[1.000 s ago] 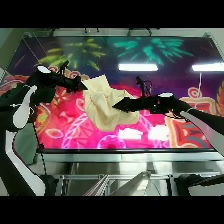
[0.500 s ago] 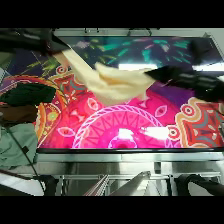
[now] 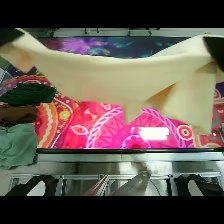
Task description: Fold the shirts.
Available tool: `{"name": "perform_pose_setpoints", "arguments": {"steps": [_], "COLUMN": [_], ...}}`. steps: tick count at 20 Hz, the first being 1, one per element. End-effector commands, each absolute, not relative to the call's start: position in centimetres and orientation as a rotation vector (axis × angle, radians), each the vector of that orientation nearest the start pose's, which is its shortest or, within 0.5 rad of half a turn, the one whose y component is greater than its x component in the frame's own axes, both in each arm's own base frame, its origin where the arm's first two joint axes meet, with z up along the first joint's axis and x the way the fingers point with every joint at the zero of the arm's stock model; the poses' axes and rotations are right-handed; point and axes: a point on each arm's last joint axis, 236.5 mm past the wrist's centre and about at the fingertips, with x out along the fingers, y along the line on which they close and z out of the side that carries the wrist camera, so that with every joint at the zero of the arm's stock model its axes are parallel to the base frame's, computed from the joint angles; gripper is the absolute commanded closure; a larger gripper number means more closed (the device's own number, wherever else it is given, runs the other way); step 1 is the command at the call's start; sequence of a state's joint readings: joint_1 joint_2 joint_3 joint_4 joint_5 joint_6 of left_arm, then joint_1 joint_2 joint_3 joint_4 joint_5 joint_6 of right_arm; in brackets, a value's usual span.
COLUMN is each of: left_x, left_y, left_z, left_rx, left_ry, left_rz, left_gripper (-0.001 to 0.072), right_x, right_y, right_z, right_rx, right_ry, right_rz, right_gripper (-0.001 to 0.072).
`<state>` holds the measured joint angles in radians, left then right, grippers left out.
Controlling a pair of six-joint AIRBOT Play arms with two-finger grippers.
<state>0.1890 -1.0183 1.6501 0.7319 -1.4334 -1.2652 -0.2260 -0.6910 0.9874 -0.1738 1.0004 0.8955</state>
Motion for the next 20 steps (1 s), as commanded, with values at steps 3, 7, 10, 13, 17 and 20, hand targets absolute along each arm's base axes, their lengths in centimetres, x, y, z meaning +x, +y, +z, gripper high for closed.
{"name": "perform_pose_setpoints", "arguments": {"steps": [3,7,10,13,17,20], "left_x": [37.3,43.9,48.5,49.6,44.6,39.2], "left_y": [-10.5,-12.0,-11.0,-7.6,-5.1,-7.6], "left_z": [22.8,14.4,10.5,11.1,10.0,6.8], "left_rx": [-0.225,-0.205,-0.245,-0.308,-0.47,-0.557], "left_ry": [0.743,0.826,0.88,0.95,1.216,1.417], "left_rz": [-0.596,-0.618,-0.587,-0.576,-0.587,-0.628], "left_gripper": [0.0687,0.0687,-0.0008,-0.0008,-0.0006,-0.0006], "right_x": [36.4,41.2,45.2,45.5,41.4,40.2], "right_y": [14.4,15.3,11.2,4.2,-4.5,-7.5], "right_z": [20.5,11.1,6.6,6.9,2.9,-1.5], "right_rx": [0.592,0.638,0.656,0.644,0.582,0.598], "right_ry": [0.561,0.738,0.753,0.745,0.898,1.0], "right_rz": [0.648,0.576,0.436,0.346,0.204,0.131], "right_gripper": [0.0695,0.0657,0.0079,0.008,0.0082,0.0089]}}
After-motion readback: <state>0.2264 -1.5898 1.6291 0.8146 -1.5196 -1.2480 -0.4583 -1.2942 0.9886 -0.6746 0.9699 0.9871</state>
